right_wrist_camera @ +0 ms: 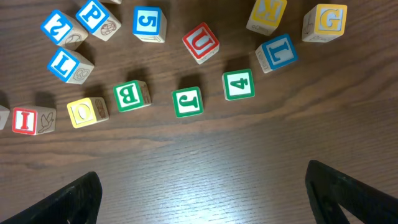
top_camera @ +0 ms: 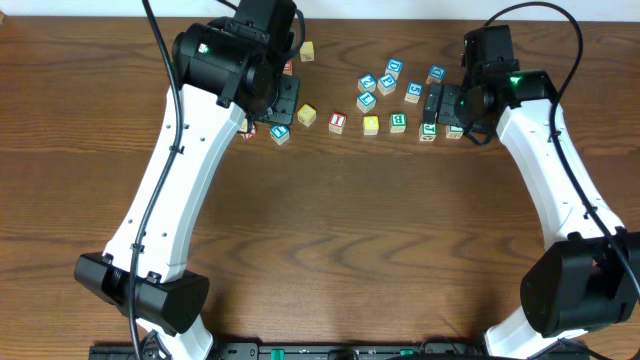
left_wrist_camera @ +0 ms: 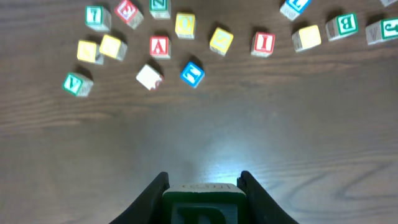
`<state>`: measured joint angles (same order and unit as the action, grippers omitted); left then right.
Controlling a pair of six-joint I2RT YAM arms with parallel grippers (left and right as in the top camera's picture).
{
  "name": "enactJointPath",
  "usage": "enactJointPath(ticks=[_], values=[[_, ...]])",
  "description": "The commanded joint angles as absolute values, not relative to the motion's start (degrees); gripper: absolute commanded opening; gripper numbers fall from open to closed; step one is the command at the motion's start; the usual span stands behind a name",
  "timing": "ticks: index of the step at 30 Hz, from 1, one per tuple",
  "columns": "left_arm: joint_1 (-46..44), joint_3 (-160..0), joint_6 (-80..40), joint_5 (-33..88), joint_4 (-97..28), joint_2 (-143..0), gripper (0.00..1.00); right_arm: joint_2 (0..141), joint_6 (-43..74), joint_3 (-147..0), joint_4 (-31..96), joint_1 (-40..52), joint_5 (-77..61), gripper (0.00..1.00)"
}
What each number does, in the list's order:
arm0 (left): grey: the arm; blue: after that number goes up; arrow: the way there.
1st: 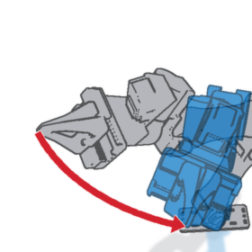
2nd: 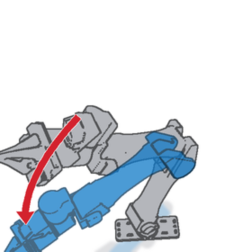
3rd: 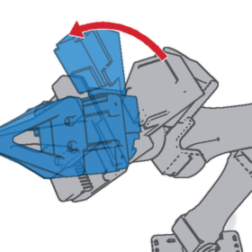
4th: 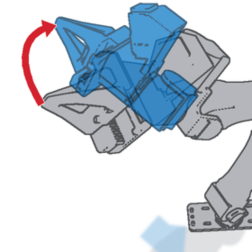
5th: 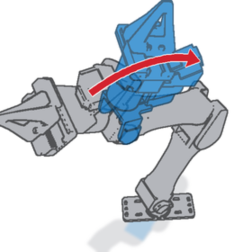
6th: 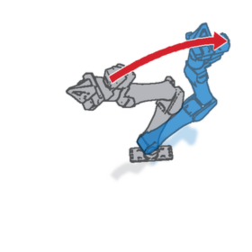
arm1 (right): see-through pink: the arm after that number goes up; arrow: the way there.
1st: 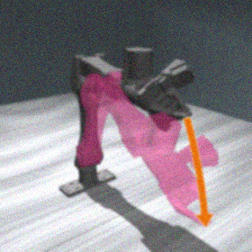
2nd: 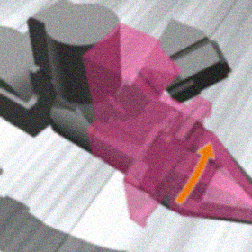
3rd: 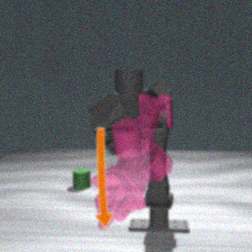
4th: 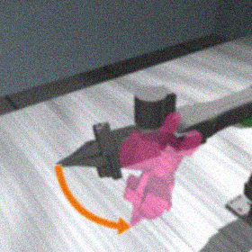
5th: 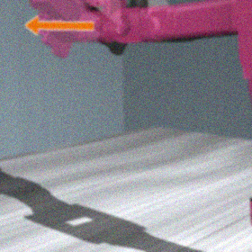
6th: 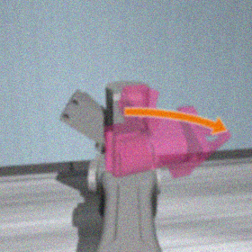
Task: Spell out ROBOT
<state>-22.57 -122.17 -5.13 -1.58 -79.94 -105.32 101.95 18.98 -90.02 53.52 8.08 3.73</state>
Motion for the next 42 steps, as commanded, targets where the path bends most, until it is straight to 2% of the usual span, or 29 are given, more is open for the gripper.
enactJointPath(ticks=[1,9,20,30,39,42], values=[[-22.5,-119.8,-7.4,1.6,-80.9,-105.0,0.27,102.0,19.3,-91.1,53.6,8.4,4.4,0.99],[-23.8,-107.1,-8.9,4.6,-78.6,-105.0,0.27,102.0,19.3,-91.1,53.6,8.3,4.4,0.99],[-27.7,-89.7,-9.8,5.4,-68.5,-105.0,0.27,102.0,19.3,-91.1,53.6,8.3,4.4,0.99],[-28.2,-76.6,-14.6,6.0,-49.8,-105.0,0.25,102.0,19.3,-91.1,53.6,8.3,4.4,0.99],[-29.4,-73.5,-19.3,5.7,-36.7,-105.0,0.26,102.0,19.3,-91.1,53.6,8.3,4.4,0.99],[-30.3,-72.4,-21.2,2.2,-34.3,-105.1,0.26,102.0,19.3,-91.1,53.6,8.3,4.4,0.99]])
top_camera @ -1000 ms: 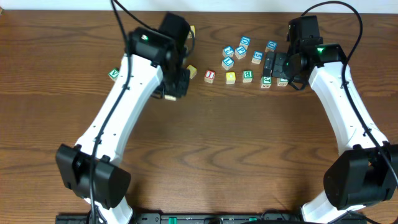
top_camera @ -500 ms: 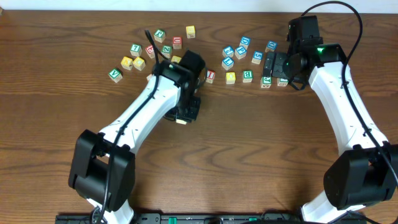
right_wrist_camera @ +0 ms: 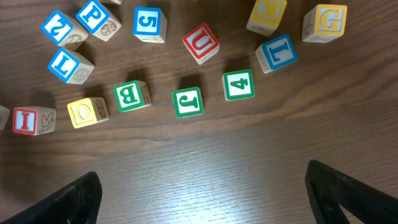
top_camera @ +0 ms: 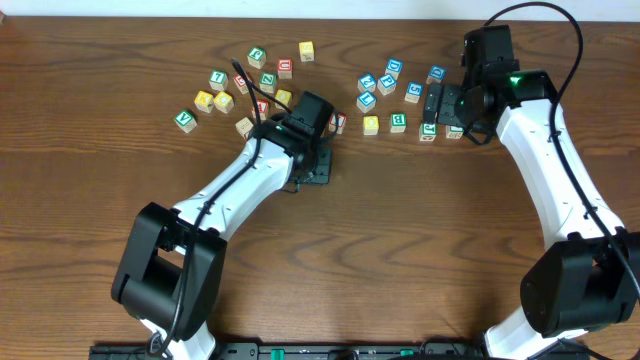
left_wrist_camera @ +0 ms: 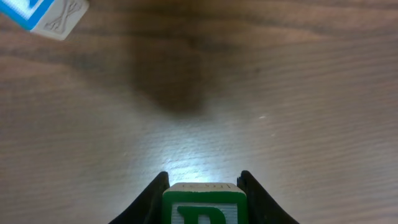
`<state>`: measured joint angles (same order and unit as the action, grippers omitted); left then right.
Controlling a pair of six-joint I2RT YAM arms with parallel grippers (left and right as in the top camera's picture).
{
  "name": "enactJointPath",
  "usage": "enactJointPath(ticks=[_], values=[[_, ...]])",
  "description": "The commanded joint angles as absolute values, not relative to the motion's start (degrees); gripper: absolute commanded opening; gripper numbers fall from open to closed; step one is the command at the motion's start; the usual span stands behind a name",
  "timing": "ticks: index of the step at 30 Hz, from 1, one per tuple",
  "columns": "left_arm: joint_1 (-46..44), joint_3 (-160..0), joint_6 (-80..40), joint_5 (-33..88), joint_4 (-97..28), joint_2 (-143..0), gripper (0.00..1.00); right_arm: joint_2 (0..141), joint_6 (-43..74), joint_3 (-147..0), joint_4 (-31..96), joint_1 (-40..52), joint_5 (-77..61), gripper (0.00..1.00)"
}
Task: Spell out ROBOT
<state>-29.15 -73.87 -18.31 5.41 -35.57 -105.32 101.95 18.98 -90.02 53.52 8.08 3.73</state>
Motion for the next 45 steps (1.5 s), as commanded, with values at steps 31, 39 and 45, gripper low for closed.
enactJointPath(ticks=[31,39,45], values=[[-33.7,-64.7,-25.1,-5.3,-17.4,-110.1,0.26,102.0,19.3,-91.1,53.6,8.3,4.4,0.99],[-34.0,-64.7,-25.1,-5.3,-16.8,-112.5,0.25,102.0,19.3,-91.1,53.6,8.3,4.4,0.99],[-34.0,-64.7,-25.2,-5.2,-16.8,-112.7,0.26,102.0,19.3,-91.1,53.6,8.3,4.4,0.99]])
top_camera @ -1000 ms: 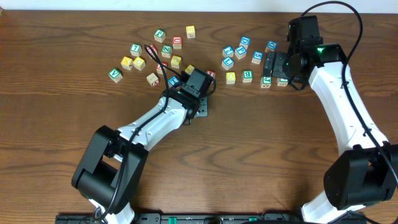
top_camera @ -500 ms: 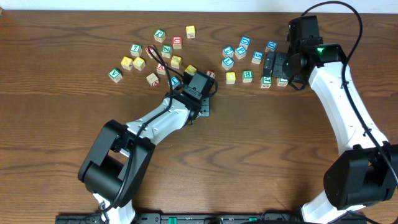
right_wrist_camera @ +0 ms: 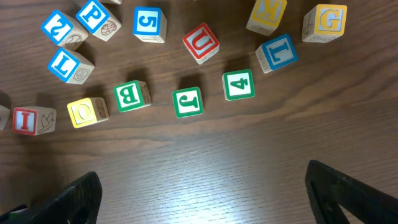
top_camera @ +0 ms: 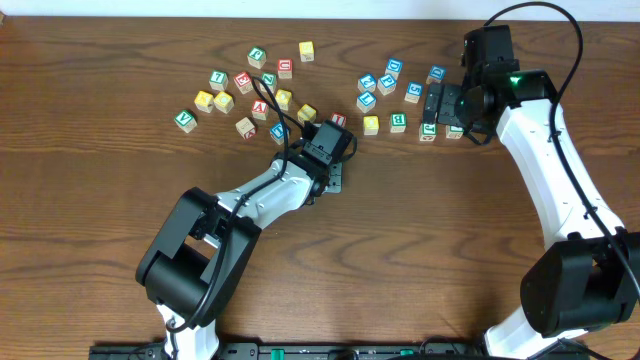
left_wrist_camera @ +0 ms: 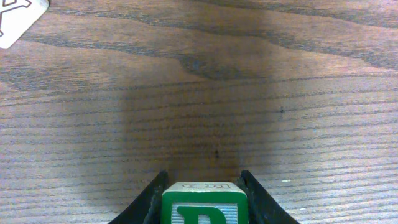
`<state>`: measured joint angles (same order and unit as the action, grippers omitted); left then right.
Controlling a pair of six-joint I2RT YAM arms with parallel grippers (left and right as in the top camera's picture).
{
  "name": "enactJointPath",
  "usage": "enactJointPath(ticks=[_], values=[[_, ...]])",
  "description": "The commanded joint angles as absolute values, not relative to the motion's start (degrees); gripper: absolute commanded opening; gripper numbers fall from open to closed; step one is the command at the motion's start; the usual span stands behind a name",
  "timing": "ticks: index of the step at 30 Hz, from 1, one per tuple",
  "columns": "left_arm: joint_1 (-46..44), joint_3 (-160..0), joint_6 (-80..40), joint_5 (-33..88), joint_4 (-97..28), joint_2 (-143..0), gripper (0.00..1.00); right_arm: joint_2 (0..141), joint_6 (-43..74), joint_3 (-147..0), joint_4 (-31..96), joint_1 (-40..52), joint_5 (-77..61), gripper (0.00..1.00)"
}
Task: Spell out ROBOT
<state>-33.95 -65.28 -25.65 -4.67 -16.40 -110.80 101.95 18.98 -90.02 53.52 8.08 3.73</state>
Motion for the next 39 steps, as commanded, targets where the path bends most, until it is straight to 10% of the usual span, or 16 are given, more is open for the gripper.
enactJointPath(ticks=[1,24,30,39], values=[[-34.1,-64.7,-25.2,-5.2,-17.1,-112.7,0.26,102.0,19.3,-91.1,53.6,8.3,4.4,0.99],[-34.9,-64.7,-26.3,-4.5,-20.7,-112.7,0.27,102.0,19.3,-91.1,53.6,8.3,4.4,0.99],[-34.9,-64.7,-26.3,-4.5,-20.7,-112.7,0.46,102.0,19.3,-91.1,53.6,8.3,4.4,0.99],[-34.6,-65.2,-25.3,-4.6,-20.3,-112.4,0.46,102.0,19.3,-91.1,53.6,8.3,4.4,0.99]])
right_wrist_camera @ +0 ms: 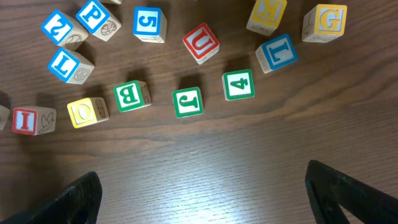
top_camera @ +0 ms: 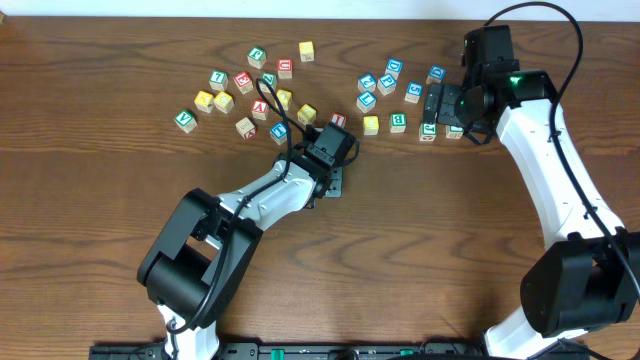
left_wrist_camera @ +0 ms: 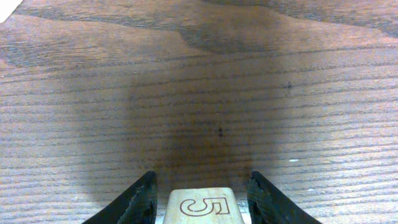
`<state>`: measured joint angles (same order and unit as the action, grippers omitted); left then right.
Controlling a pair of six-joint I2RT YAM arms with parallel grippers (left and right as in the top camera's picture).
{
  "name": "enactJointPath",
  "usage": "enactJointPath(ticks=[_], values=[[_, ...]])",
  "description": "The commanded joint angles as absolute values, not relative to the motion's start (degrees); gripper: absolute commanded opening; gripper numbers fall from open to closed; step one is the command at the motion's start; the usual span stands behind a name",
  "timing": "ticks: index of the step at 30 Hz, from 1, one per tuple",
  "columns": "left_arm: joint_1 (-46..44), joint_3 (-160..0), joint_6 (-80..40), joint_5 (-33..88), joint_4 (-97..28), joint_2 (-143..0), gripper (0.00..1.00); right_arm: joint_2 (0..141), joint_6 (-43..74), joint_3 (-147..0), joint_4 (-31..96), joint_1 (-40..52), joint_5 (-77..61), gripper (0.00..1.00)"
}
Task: Spell out ROBOT
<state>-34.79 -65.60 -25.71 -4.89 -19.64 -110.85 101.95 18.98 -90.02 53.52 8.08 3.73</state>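
Note:
In the left wrist view a wooden letter block (left_wrist_camera: 202,208) rests on the table between the fingers (left_wrist_camera: 144,198) of my left gripper (left_wrist_camera: 200,200), which is open with a gap on each side. The block's pale top face shows an outlined symbol; its letter face is hidden. From overhead the left gripper (top_camera: 330,178) is low at the table's middle, covering the block. My right gripper (right_wrist_camera: 202,190) is open and empty, hovering (top_camera: 441,104) over the right cluster. A green B (right_wrist_camera: 130,95) and a yellow O (right_wrist_camera: 87,111) lie there.
Loose blocks lie in two clusters along the back: a left cluster (top_camera: 245,85) and a right cluster (top_camera: 395,95). In the right wrist view are a red U (right_wrist_camera: 201,42), a green J (right_wrist_camera: 188,101), a green 4 (right_wrist_camera: 239,84) and a red I (right_wrist_camera: 26,120).
My left gripper has opened and let go of the block, which now stands on the table between the fingers. The right arm has not moved.
My left gripper held a green-faced block high over the left cluster. Then it was lower, in front of the clusters, still shut on it. Then it was down at the table's middle with the block. Now the block stands released there.

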Motion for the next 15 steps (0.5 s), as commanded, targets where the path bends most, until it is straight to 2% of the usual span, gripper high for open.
enactJointPath(ticks=[1,5,15], values=[[-34.5,-65.5,-24.3,-4.6,-20.3,-112.2,0.47,102.0,19.3,-91.1,53.6,8.3,4.4,0.99],[-34.3,-66.3,-19.9,-4.6,-20.3,-110.6,0.47,102.0,19.3,-91.1,53.6,8.3,4.4,0.99],[-34.5,-66.3,-19.7,-4.6,-23.3,-109.2,0.46,102.0,19.3,-91.1,53.6,8.3,4.4,0.99]])
